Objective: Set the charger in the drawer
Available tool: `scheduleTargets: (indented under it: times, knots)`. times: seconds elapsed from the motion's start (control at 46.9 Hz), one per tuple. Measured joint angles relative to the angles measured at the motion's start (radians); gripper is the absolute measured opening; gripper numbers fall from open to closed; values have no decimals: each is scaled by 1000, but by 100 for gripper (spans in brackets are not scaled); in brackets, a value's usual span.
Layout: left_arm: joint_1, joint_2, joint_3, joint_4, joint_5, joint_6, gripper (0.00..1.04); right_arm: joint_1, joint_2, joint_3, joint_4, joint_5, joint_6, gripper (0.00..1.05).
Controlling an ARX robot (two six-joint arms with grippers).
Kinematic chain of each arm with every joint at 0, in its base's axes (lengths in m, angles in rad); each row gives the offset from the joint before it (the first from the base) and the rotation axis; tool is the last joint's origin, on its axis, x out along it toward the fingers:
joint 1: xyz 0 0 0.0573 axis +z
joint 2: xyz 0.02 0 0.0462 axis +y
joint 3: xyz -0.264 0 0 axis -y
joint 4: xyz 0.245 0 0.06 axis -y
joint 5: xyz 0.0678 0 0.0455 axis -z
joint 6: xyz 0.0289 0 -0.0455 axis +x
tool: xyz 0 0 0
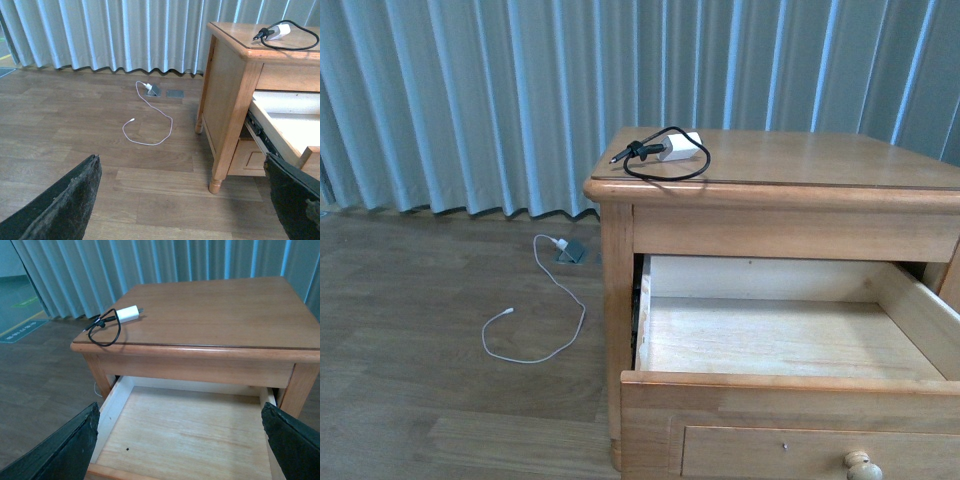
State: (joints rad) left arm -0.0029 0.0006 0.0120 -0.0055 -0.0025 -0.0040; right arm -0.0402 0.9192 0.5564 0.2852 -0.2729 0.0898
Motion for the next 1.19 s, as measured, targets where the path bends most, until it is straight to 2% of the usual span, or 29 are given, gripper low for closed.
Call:
scheduleTargets:
  times: [0.085, 0.128, 0.576, 0.725, 0.832, 0.959, 1.002, 1.023, 1.045, 1.109, 1.151, 1.173, 1.194]
  knots:
    - [0, 0, 0, 0, 0, 0, 99, 31, -24, -73, 117, 202, -48, 80]
    - [0, 0, 0, 0, 0, 0, 99, 35, -47, -111, 146, 250, -60, 73]
    - [0, 0, 0, 0, 0, 0, 99, 37, -237, -367, 199, 272, -90, 1]
    - [0, 0, 0, 0, 0, 0, 99, 37, -303, -417, 187, 272, -90, 2]
    - [0, 0, 0, 0, 0, 0, 99, 37, -317, -426, 185, 272, -90, 21]
    - [0, 0, 0, 0, 0, 0, 99, 37, -318, -426, 185, 272, -90, 51]
    - [0, 0, 0, 0, 0, 0, 99, 37, -318, -426, 185, 272, -90, 58]
    - [-5, 3, 0, 1, -21, -2, 99, 37, -318, -426, 185, 272, -90, 62]
    - [-27, 19, 1, 9, -92, -23, 99, 37, -318, -426, 185, 272, -90, 65]
    - [-122, 122, 17, 72, -370, -80, 99, 37, -318, -426, 185, 272, -90, 76]
    - [-166, 238, 41, 143, -519, -112, 99, 37, -318, -426, 185, 272, -90, 85]
    - [-169, 308, 57, 189, -570, -121, 99, 37, -318, -426, 185, 272, -90, 90]
    - [-164, 380, 78, 237, -575, -131, 99, 37, -318, -427, 185, 271, -90, 95]
